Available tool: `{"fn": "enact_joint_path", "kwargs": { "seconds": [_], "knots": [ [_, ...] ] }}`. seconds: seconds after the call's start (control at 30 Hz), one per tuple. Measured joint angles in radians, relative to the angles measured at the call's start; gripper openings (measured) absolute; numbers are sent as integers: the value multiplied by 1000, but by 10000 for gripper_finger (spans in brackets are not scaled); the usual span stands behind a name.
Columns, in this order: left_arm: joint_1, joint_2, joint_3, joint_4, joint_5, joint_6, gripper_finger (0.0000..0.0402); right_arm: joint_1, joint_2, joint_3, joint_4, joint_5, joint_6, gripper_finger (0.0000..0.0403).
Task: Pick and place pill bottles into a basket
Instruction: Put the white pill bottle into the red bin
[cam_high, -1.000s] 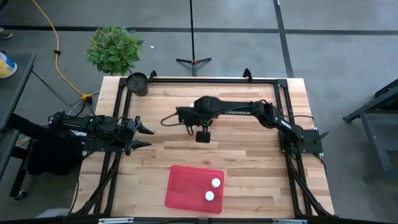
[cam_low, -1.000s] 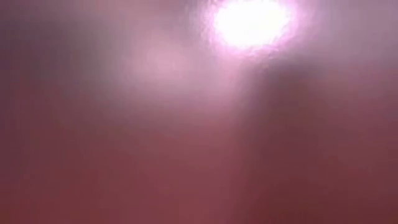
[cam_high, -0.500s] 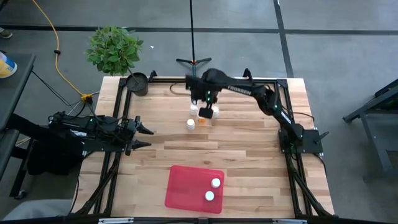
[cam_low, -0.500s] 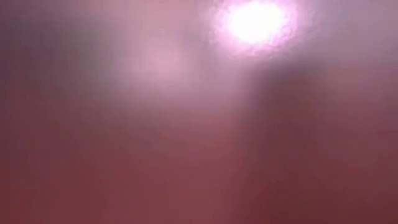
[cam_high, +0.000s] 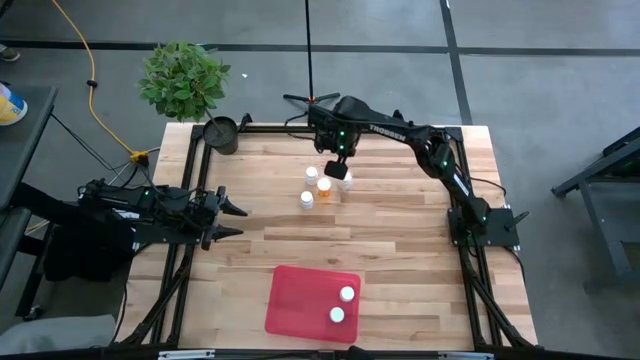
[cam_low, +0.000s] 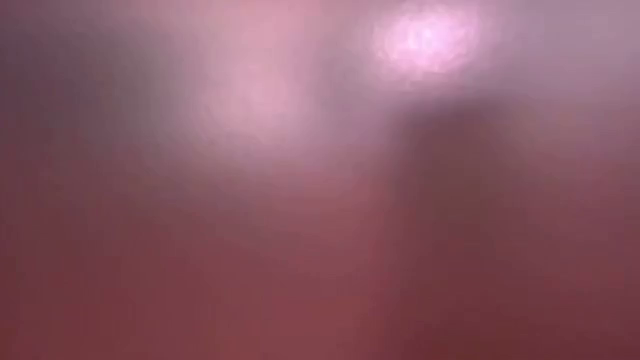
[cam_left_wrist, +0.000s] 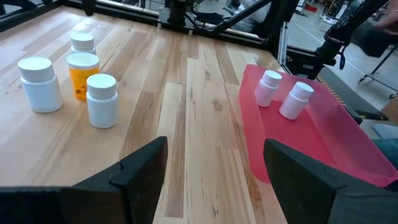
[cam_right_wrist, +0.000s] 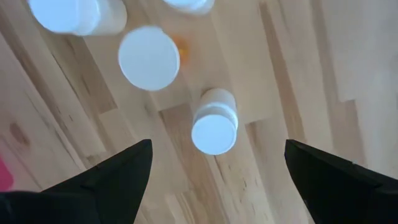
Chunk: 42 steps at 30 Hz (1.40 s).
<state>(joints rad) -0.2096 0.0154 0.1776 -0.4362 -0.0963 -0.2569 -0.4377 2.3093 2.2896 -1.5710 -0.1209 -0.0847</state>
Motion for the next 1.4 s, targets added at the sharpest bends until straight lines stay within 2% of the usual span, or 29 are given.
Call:
{"fn": "enact_joint_path", "kwargs": {
  "seconds": [0.9,1.17,1.4],
  "knots": [
    [0,0,0,0,-2,-2,298,-8,0,-264,202,1,2,355],
    [0,0,0,0,-2,-2,298,-9,0,-277,223,-2,0,354],
    [0,0,0,0,-1,-2,298,-9,0,-277,222,-12,-2,319]
  ]
}}
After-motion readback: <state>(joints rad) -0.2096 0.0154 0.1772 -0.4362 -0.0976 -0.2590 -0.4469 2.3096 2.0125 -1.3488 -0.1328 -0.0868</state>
